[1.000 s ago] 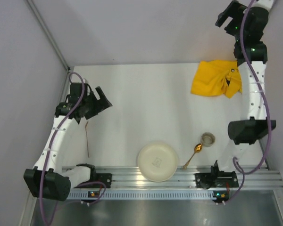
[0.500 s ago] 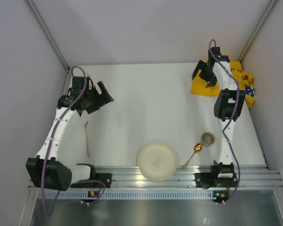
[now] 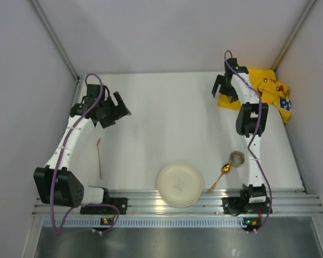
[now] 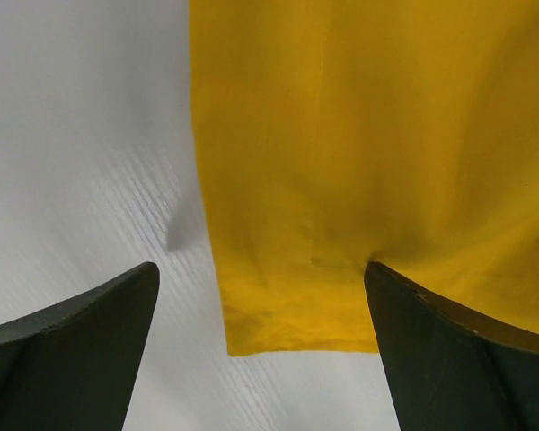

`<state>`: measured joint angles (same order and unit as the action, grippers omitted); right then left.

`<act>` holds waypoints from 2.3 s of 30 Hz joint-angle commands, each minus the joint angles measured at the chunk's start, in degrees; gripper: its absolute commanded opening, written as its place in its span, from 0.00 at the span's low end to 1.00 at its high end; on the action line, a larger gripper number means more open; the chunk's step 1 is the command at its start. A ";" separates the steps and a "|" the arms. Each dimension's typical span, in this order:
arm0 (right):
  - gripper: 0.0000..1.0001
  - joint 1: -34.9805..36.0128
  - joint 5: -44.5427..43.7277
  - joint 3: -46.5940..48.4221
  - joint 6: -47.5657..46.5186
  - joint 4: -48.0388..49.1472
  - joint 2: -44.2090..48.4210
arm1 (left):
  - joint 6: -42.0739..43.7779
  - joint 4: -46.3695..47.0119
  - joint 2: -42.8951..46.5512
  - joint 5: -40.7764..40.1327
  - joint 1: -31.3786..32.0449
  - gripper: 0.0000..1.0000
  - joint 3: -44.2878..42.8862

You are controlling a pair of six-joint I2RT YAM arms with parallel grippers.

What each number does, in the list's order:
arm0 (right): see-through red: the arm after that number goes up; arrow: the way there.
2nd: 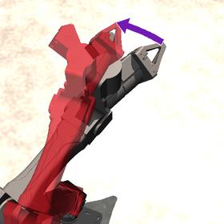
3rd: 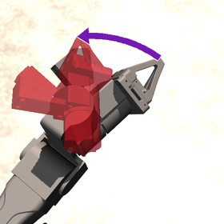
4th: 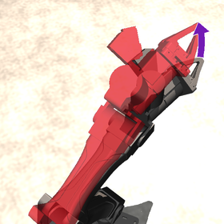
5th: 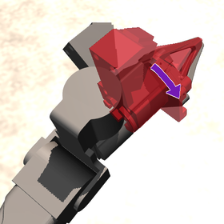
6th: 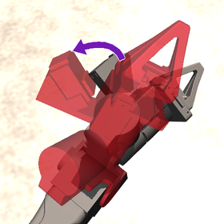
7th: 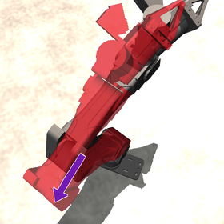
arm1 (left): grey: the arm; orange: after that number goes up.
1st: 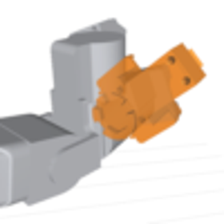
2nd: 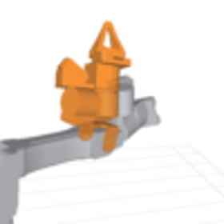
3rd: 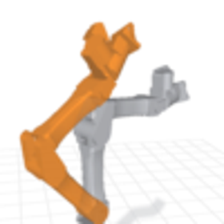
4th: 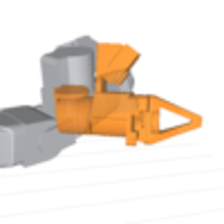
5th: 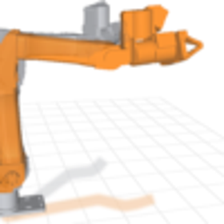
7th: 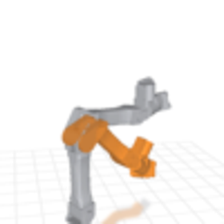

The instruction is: Set the dinner table for one person

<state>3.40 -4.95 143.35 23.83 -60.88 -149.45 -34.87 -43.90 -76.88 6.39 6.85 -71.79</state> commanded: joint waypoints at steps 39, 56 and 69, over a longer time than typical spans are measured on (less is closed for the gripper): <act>1.00 21.13 28.94 -14.90 55.55 74.15 12.89 | 2.26 -2.16 4.81 -0.07 0.09 0.89 -2.39; 1.00 11.36 25.61 -48.80 22.50 45.62 35.38 | 1.91 -1.54 -4.50 2.83 1.94 0.85 5.17; 0.91 12.33 -1.54 -23.12 9.92 3.15 13.31 | 2.35 -4.18 -0.55 -0.42 1.94 0.85 5.52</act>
<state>15.88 1.39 115.85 37.76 -46.63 -134.69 -32.84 -47.07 -80.93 7.35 8.69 -66.81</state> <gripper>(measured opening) 0.910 0.851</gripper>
